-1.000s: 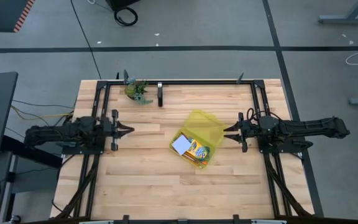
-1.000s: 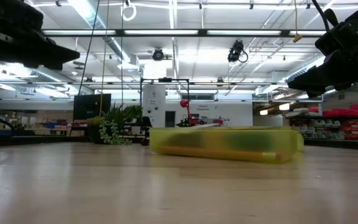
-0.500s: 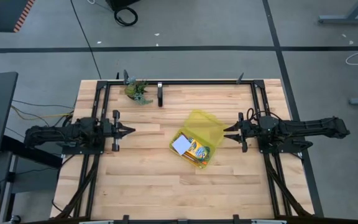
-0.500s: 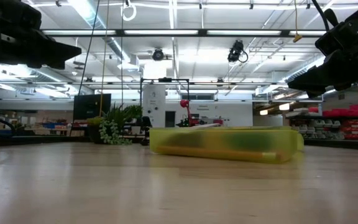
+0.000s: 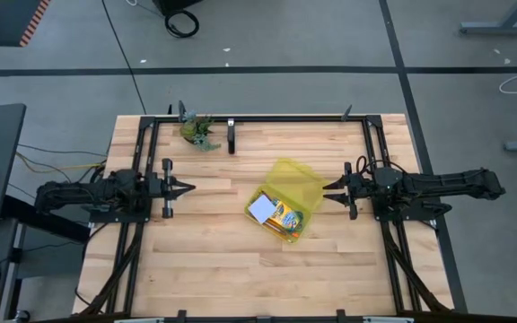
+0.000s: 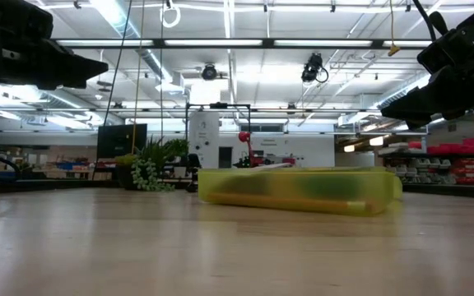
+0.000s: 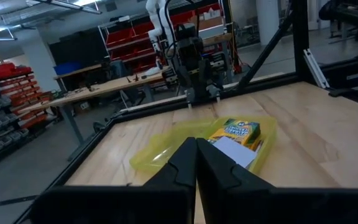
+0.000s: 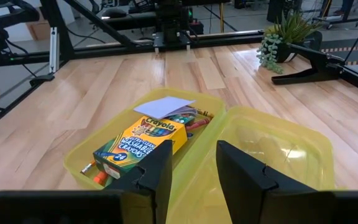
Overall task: Pack school essentials
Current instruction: Return to Home Position
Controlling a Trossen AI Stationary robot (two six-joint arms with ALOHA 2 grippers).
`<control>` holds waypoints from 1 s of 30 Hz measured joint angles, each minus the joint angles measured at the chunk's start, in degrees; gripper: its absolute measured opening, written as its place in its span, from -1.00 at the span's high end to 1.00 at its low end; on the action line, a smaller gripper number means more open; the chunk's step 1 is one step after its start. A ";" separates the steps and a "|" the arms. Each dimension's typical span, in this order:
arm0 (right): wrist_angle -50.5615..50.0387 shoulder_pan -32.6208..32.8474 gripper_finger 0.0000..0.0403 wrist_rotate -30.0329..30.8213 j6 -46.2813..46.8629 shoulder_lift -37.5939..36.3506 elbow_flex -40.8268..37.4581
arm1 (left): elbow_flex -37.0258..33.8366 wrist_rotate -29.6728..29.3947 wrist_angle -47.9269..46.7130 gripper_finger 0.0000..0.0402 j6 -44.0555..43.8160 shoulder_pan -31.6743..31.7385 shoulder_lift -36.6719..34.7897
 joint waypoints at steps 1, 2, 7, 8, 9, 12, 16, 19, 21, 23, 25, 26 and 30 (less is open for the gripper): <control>0.00 0.00 0.35 0.00 0.00 0.00 0.00 | 0.00 0.00 0.02 0.94 0.00 0.00 0.00; 0.00 0.00 0.35 0.00 0.00 0.00 0.00 | 0.00 0.00 0.04 0.93 -0.02 0.00 0.00; -0.04 0.00 0.35 0.00 0.00 0.00 0.00 | 0.00 0.00 0.11 0.87 -0.02 0.00 0.00; -0.02 0.00 0.35 0.00 -0.01 0.00 0.00 | 0.00 0.00 0.13 0.86 -0.02 0.00 0.00; -0.03 0.00 0.35 -0.01 0.00 0.00 0.00 | 0.00 0.00 0.13 0.85 -0.02 0.00 0.00; -0.04 0.00 0.35 0.00 0.00 0.00 0.00 | -0.02 0.00 0.15 0.84 -0.02 0.00 0.00; -0.02 0.00 0.35 -0.01 0.00 0.00 0.00 | -0.02 0.00 0.20 0.87 -0.02 0.00 0.00; -0.03 0.00 0.35 0.00 0.00 0.00 0.00 | -0.02 0.00 0.24 0.89 -0.02 0.00 0.00; -0.02 0.00 0.35 0.00 0.00 0.00 0.00 | -0.02 0.01 0.26 0.90 -0.02 0.00 0.00; -0.02 0.00 0.35 -0.01 0.00 0.00 0.00 | -0.02 0.00 0.27 0.91 -0.03 0.00 0.00; -0.02 0.00 0.35 0.00 0.00 0.00 0.00 | -0.02 0.00 0.33 0.90 -0.04 0.00 0.00; -0.02 0.00 0.35 0.00 0.00 0.00 0.00 | -0.02 0.02 0.36 0.89 -0.03 0.00 0.00; -0.02 0.00 0.35 -0.01 0.00 0.00 0.00 | -0.02 0.00 0.37 0.85 -0.02 0.00 0.00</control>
